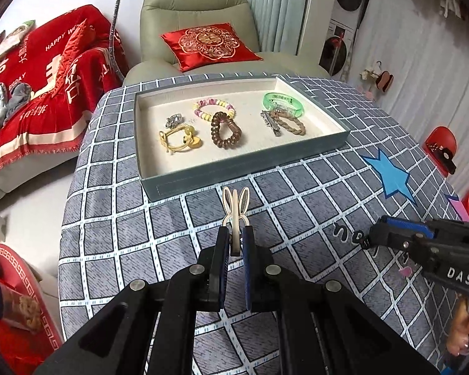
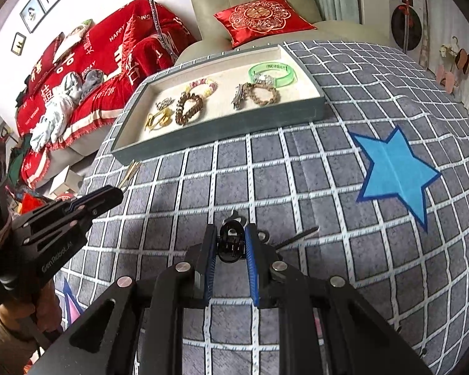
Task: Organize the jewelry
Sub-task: 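Carry both items into the cream tray and open both tools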
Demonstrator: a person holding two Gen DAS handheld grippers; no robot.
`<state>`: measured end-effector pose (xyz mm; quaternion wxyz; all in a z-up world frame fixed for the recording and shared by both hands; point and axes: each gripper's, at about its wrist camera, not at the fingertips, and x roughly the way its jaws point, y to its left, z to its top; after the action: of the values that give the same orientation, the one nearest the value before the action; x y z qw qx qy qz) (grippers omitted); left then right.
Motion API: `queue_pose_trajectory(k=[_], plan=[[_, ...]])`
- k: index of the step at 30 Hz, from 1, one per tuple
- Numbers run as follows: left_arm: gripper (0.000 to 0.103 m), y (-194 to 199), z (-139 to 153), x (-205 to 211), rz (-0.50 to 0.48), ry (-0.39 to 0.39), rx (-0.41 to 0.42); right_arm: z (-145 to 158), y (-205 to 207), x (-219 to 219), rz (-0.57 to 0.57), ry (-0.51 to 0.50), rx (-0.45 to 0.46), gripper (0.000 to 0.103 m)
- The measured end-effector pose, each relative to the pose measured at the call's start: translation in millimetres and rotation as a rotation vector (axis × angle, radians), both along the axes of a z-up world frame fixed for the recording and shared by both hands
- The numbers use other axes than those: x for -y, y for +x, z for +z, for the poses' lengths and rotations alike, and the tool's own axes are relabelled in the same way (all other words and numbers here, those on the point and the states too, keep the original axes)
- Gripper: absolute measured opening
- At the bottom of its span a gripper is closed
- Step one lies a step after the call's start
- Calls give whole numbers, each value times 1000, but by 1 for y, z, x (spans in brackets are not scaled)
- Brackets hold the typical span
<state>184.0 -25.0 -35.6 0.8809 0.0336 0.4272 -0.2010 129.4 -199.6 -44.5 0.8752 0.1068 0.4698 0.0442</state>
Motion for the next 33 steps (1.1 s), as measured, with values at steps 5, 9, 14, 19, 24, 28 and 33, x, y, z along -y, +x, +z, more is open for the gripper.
queue_pose_trajectory(k=[5, 9, 14, 19, 24, 28, 33], plan=[[24, 4, 5, 3, -3, 0, 9, 4, 10, 5, -4, 16, 9, 20], [24, 6, 8, 4, -5, 1, 13, 5, 15, 8, -7, 25, 13, 20], [24, 10, 11, 4, 1, -3, 20, 10, 22, 12, -6, 24, 20, 20], [24, 17, 18, -1, 15, -19, 27, 17, 32, 19, -9, 45, 27, 20], [24, 35, 30, -6, 36, -28, 48, 31, 48, 27, -11, 64, 46, 20], [24, 54, 38, -7, 46, -43, 57, 42, 69, 33, -11, 83, 57, 20], [24, 80, 40, -5, 63, -35, 67, 49, 101, 35, 1, 90, 61, 20]])
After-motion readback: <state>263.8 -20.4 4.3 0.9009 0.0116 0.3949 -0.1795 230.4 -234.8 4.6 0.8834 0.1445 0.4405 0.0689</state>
